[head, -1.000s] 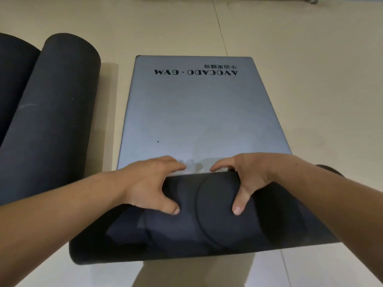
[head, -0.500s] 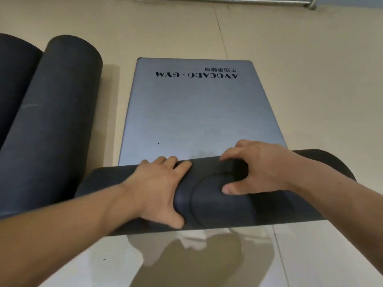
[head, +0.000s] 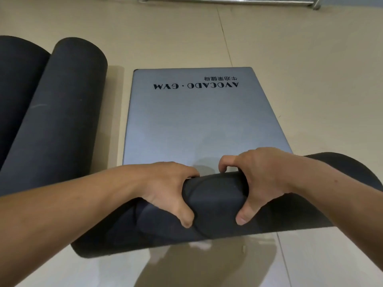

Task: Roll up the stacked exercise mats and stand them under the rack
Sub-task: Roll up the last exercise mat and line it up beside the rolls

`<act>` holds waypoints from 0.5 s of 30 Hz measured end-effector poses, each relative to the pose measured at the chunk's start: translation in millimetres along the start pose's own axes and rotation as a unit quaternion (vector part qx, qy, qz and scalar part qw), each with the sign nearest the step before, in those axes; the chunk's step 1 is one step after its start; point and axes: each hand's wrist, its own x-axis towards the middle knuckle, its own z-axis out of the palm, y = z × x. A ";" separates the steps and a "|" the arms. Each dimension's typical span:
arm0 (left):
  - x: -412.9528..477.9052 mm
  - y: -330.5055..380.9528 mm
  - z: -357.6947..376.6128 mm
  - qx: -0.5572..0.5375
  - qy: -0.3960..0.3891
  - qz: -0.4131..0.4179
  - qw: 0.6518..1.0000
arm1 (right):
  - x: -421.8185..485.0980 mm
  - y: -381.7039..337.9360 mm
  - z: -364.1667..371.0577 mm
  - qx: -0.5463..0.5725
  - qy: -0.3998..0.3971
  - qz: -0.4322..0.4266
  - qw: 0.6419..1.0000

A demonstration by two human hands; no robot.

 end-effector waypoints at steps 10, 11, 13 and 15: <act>-15.4 -25.0 -17.2 0.187 0.297 -0.050 0.935 | 62.6 49.0 -30.9 0.177 -0.001 0.028 0.984; -22.1 -24.0 -14.3 0.215 0.309 -0.043 0.926 | 68.7 50.6 -36.1 0.172 0.024 0.034 0.984; -31.3 -20.3 1.7 0.237 0.272 -0.033 0.932 | 79.7 48.8 -45.9 0.159 0.083 0.046 0.983; -32.4 -20.9 24.3 0.246 0.197 -0.060 0.947 | 89.8 40.1 -53.0 0.103 0.149 0.065 0.981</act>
